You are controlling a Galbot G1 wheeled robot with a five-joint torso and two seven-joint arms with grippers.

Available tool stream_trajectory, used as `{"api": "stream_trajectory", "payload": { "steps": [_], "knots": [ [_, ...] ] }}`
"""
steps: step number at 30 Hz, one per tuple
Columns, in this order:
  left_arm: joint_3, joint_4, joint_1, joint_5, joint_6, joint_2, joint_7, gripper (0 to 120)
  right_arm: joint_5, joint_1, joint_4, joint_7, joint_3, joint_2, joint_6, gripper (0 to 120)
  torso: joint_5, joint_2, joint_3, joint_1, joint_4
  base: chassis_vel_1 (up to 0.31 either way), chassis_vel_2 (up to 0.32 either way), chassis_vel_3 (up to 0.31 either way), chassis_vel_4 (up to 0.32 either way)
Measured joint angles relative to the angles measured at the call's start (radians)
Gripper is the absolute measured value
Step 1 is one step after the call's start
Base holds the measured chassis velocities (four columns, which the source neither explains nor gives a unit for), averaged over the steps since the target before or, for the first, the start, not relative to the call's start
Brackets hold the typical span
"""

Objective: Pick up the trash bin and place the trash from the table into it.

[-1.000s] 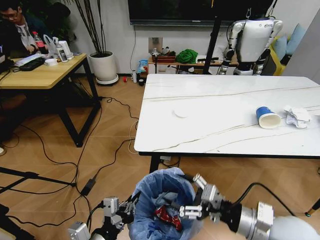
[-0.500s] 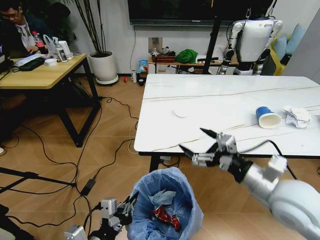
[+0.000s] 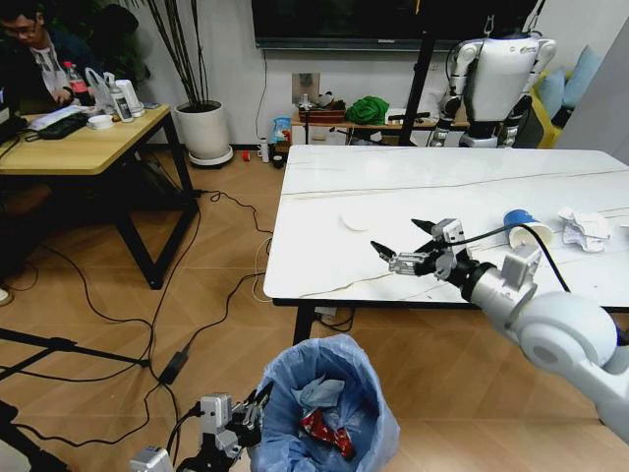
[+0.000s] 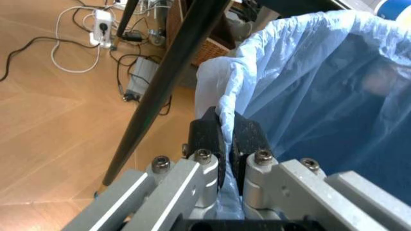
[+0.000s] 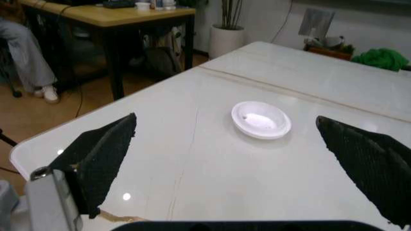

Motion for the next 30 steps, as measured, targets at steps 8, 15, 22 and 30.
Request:
{"api": "stream_trajectory", "payload": {
  "steps": [8, 15, 22, 30],
  "knots": [
    [-0.008, -0.006, 0.009, 0.009, 0.000, -0.022, 0.001, 0, 0.002, 0.198, -0.091, -0.007, -0.171, 0.066, -0.014, 100, -0.0005, 0.000, 0.000, 0.000, -0.0002, 0.000, 0.000, 0.000, 0.000],
    [-0.021, -0.012, 0.017, 0.014, -0.001, -0.032, 0.002, 0, 0.006, 0.373, -0.213, -0.026, -0.320, 0.145, -0.018, 100, -0.0005, 0.000, 0.000, 0.000, 0.0000, 0.000, 0.000, 0.000, 0.000],
    [-0.033, -0.013, 0.015, 0.000, -0.001, -0.034, 0.002, 0, -0.004, 0.477, -0.349, -0.032, -0.430, 0.239, -0.048, 100, -0.0005, 0.000, 0.000, 0.000, 0.0000, 0.000, 0.000, 0.000, 0.000],
    [-0.037, -0.006, 0.004, -0.017, -0.001, -0.027, 0.000, 0, -0.024, 0.542, -0.452, -0.045, -0.469, 0.271, -0.061, 100, -0.0004, 0.000, 0.000, 0.000, -0.0002, 0.000, 0.000, 0.000, 0.000]
  ]
}}
